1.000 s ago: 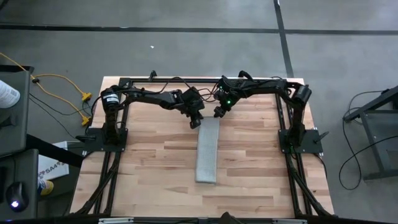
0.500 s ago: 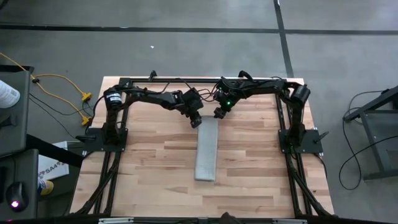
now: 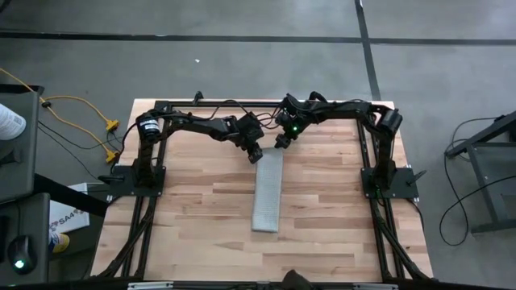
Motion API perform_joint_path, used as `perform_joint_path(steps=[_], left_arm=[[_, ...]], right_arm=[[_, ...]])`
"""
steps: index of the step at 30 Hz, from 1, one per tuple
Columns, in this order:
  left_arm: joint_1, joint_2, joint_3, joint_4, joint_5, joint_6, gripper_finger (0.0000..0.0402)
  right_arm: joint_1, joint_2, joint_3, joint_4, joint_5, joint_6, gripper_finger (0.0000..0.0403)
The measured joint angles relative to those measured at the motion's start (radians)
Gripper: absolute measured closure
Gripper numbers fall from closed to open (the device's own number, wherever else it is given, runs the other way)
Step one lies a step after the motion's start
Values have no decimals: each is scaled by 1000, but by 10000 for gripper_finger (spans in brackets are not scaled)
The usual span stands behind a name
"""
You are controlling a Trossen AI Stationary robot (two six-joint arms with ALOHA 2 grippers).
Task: Fold microfiber towels
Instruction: Fold the gray microfiber towel
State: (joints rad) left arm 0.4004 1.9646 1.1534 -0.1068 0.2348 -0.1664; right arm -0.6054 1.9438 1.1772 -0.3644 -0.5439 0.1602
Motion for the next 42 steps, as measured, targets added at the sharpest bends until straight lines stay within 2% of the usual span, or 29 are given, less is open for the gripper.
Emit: perform_joint_path(steps=[6,13,20,24,37,42], left_arm=[[0,3,0,7,16,1,402],[0,4,-1,7,19,4,402],[0,4,-1,5,21,4,401],[0,5,-1,4,24,4,402],[0,6,-2,3,25,4,402],[0,6,-2,3,26,4,402]], right_arm=[[2,0,29,-87,73,-38,120],[9,9,28,-110,78,-68,89],[20,9,28,-110,-2,-77,89],[26,9,28,-110,-13,-83,90],[45,9,28,-111,75,-75,90],[56,9,28,-110,77,-62,90]])
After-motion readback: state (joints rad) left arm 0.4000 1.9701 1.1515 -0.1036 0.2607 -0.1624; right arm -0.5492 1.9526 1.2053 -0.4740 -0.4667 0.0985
